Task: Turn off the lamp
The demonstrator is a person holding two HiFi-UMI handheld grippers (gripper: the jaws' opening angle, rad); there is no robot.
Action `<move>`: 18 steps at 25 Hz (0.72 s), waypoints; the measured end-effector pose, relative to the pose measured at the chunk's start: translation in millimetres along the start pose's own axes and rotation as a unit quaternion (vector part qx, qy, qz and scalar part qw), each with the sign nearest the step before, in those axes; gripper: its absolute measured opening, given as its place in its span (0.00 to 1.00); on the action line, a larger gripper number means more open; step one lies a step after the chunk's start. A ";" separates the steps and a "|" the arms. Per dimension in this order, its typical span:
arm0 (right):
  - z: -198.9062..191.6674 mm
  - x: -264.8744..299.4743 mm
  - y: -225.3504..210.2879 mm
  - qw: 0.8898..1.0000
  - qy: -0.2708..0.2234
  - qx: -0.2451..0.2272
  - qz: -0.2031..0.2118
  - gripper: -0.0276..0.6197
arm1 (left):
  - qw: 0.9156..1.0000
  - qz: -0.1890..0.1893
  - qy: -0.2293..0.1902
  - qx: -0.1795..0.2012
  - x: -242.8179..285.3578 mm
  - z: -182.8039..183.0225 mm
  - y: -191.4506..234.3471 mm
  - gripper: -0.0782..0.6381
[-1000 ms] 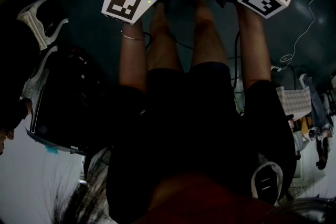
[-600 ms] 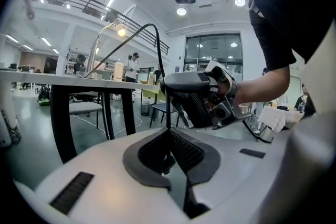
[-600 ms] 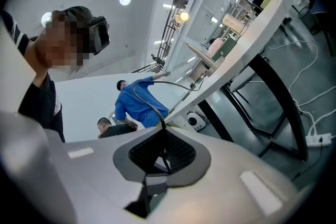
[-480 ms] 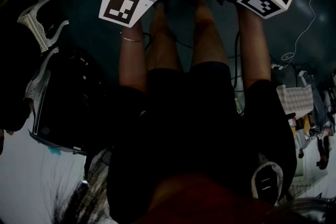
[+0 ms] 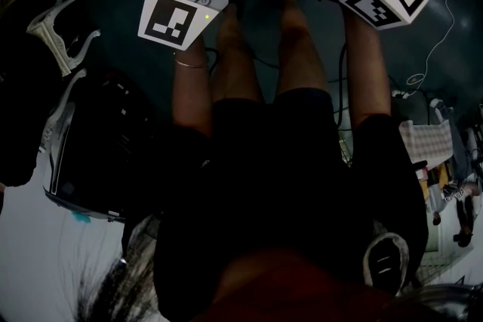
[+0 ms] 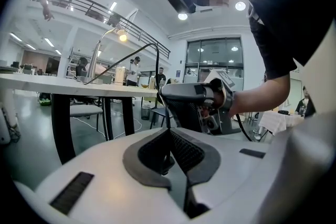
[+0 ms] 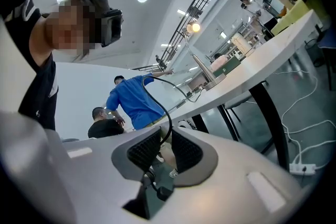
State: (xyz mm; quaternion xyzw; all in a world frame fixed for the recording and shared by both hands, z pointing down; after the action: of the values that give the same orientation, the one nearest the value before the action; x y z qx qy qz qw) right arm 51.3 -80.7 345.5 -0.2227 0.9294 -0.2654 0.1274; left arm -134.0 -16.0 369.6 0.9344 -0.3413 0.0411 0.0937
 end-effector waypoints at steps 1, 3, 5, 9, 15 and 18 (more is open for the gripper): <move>0.0 -0.1 -0.7 1.000 -0.001 -0.003 -0.006 0.10 | 1.000 0.001 0.000 -0.004 -0.8 -0.3 0.5 0.13; 1.3 -3.2 -1.5 1.000 -0.004 -0.011 -0.022 0.10 | 1.000 0.004 -0.004 -0.014 -2.7 0.6 0.6 0.13; 2.0 -6.9 -3.3 0.999 -0.005 -0.015 -0.033 0.10 | 1.000 0.006 -0.010 -0.021 -5.1 3.4 1.5 0.13; -2.0 -7.5 -8.1 0.999 0.005 -0.015 -0.038 0.10 | 1.000 0.006 -0.023 -0.020 -9.4 11.7 5.7 0.13; -14.2 -9.4 -11.5 0.999 0.029 -0.019 -0.040 0.10 | 0.999 -0.002 -0.029 -0.018 -13.9 23.0 6.1 0.13; -22.6 -8.1 -14.3 0.998 0.048 -0.024 -0.039 0.11 | 0.999 -0.005 -0.030 -0.017 -16.5 29.5 6.9 0.13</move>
State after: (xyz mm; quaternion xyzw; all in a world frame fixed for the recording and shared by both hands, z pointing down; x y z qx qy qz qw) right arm 55.2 -77.8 372.9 -0.2487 0.9313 -0.2577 0.0672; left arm -150.7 -16.8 339.4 0.9351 -0.3399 0.0068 0.0999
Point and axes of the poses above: the fingertips, and each gripper's own axes: x forward along the fingers, y to its left, z out of its top, the point moved 10 cm from there along -x, backward along the fingers, and after that the axes turned 7 degrees about -y, right-handed, at the moved point
